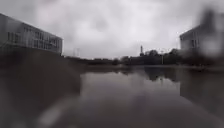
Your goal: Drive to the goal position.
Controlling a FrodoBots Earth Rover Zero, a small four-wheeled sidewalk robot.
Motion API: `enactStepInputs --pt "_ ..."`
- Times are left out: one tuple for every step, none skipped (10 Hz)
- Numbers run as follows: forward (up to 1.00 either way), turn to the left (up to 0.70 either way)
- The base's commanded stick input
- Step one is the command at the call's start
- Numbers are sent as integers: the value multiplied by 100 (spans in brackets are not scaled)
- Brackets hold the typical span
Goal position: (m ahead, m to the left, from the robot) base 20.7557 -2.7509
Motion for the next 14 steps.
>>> enactStepInputs --pt "70 0" --pt "70 0" --pt "70 0" --pt "70 0" --pt "70 0" --pt "70 0" --pt "70 0" --pt "70 0" --pt "70 0" --pt "70 0" --pt "70 0" --pt "70 0" --pt "70 0" --pt "70 0"
